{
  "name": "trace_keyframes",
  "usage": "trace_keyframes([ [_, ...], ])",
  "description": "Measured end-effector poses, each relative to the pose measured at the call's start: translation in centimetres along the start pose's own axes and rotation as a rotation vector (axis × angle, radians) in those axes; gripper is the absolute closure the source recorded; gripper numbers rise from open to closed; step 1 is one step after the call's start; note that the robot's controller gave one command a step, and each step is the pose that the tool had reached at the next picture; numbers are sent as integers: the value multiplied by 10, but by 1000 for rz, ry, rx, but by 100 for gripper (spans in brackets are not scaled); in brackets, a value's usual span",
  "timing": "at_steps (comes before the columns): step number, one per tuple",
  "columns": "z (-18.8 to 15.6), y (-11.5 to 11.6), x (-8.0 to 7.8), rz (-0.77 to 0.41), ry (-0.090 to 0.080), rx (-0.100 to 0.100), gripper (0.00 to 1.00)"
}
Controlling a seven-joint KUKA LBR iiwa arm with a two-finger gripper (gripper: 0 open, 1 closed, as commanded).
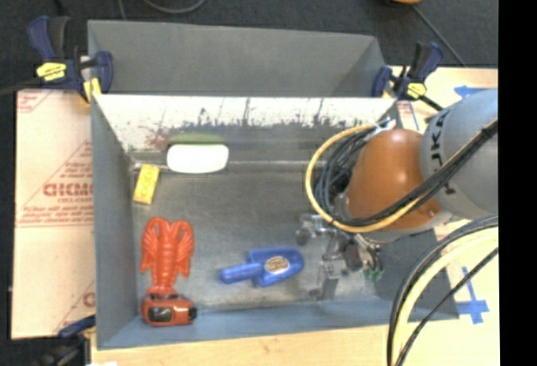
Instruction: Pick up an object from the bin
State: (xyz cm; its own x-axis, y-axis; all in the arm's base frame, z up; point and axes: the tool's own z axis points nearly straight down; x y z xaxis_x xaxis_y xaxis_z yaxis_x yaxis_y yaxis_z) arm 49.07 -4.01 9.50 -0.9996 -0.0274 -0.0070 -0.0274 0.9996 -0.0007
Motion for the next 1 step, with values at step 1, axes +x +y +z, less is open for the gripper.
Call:
trace_keyframes([
  [1,25,10,4,180,5,0,0],
])
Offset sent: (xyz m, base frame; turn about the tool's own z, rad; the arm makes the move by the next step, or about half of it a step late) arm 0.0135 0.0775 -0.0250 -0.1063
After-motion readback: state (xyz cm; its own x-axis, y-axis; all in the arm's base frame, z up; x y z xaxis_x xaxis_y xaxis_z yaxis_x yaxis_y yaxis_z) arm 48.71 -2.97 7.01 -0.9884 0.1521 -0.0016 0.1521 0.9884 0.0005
